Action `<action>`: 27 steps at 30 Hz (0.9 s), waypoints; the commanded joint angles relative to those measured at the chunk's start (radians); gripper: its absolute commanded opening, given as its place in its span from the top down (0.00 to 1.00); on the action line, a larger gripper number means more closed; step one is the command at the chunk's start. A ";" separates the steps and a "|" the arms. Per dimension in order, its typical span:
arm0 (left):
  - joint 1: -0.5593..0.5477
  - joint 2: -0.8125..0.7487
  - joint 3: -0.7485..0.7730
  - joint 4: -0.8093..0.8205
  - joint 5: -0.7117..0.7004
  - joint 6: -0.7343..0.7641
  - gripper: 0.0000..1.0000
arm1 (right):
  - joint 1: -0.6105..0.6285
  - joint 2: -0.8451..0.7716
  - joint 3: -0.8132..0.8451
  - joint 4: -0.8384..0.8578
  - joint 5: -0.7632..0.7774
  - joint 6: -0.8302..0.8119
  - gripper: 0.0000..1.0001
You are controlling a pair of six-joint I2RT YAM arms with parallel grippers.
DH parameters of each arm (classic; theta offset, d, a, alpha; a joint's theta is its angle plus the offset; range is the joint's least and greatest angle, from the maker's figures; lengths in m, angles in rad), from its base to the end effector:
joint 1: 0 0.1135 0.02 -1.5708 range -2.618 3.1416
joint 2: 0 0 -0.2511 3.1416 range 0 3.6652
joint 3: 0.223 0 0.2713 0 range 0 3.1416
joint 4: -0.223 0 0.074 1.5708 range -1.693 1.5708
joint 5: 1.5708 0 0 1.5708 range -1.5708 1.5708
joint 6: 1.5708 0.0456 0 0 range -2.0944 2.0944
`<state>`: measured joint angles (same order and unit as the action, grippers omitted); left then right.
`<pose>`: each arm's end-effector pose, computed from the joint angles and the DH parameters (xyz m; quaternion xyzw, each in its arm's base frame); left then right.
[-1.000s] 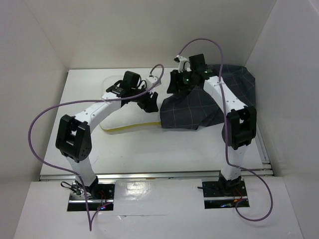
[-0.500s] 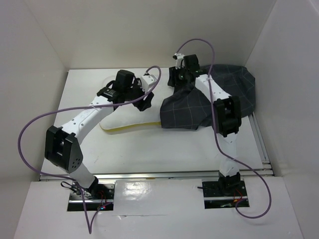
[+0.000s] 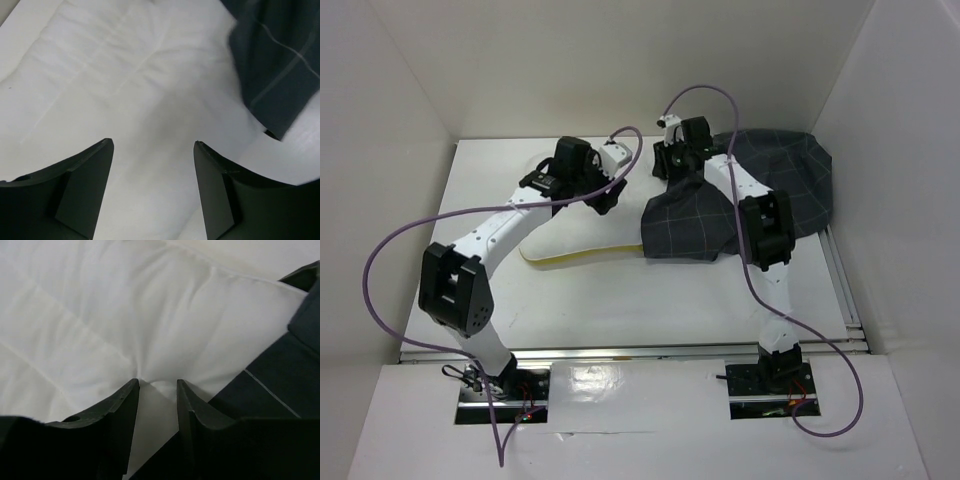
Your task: Put the pillow into the pillowcase
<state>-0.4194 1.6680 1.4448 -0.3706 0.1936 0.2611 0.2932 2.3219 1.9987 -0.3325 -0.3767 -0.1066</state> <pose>0.3746 -0.1766 0.2969 0.3361 0.8134 -0.1220 0.4589 0.5251 0.1760 0.1989 -0.2561 0.8473 0.2077 0.4164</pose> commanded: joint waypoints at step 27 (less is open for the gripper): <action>0.220 0.739 0.783 -0.534 0.426 0.222 0.00 | 0.107 -0.164 -0.267 -0.126 -0.065 -0.137 0.55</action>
<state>-0.1997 2.3890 2.2345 -0.8272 0.5465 0.4408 0.3889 2.1864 1.7531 -0.3626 -0.4747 -0.2443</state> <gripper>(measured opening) 1.000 0.448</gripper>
